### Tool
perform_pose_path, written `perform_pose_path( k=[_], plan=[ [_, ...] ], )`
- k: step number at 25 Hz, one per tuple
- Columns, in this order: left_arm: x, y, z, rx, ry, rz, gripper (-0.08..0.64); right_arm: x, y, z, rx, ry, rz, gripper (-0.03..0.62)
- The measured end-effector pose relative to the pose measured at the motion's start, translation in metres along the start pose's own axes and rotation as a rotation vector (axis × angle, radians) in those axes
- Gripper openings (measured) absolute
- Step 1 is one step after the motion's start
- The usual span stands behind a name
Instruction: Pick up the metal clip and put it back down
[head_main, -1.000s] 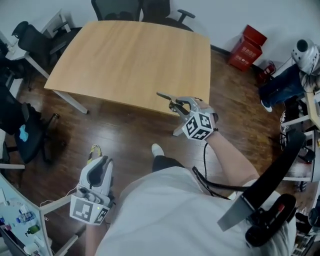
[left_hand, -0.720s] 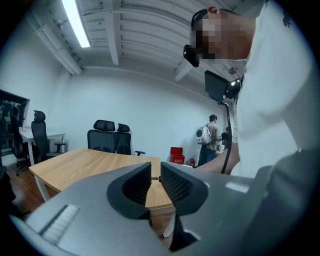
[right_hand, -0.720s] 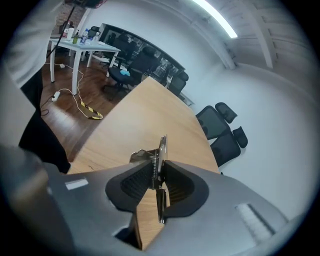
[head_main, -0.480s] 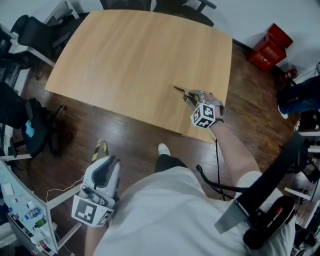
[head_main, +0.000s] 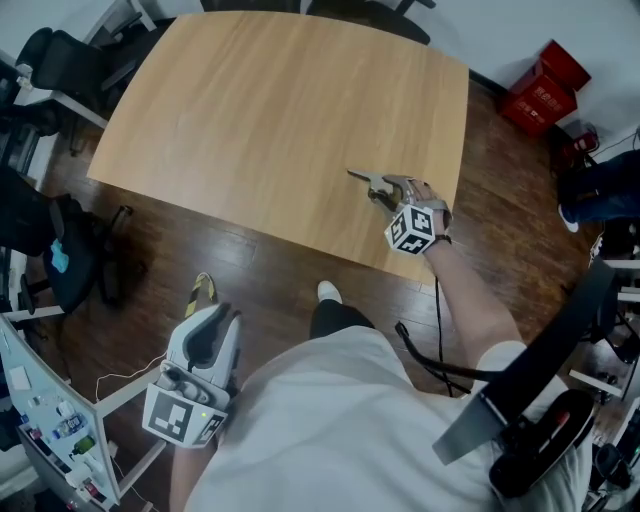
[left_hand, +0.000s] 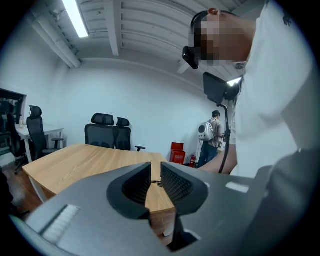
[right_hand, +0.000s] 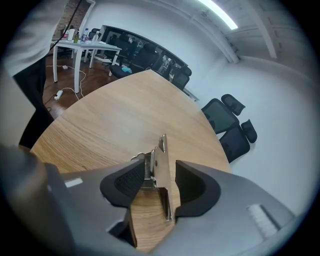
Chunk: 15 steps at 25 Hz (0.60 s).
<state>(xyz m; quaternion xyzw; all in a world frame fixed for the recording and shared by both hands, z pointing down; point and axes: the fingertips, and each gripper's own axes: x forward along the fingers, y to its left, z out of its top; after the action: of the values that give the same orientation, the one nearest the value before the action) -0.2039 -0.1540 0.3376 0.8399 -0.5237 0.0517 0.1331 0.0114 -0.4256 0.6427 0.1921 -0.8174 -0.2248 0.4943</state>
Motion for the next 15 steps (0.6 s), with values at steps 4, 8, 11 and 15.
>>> perform_pose_path(
  k=[4,8,11,15],
  plan=[
    [-0.015,0.002,-0.003,0.034,-0.025,-0.013,0.049,-0.018,-0.005,0.013,0.03,-0.017,-0.034,0.201],
    [-0.036,-0.003,-0.004,0.045,-0.056,-0.028,0.049,-0.056,-0.004,0.037,0.091,-0.06,-0.086,0.203],
    [-0.057,-0.007,-0.01,0.054,-0.077,-0.05,0.049,-0.091,0.004,0.059,0.137,-0.092,-0.136,0.204],
    [-0.087,-0.015,-0.019,0.064,-0.091,-0.072,0.049,-0.143,0.03,0.093,0.167,-0.145,-0.18,0.202]
  ],
)
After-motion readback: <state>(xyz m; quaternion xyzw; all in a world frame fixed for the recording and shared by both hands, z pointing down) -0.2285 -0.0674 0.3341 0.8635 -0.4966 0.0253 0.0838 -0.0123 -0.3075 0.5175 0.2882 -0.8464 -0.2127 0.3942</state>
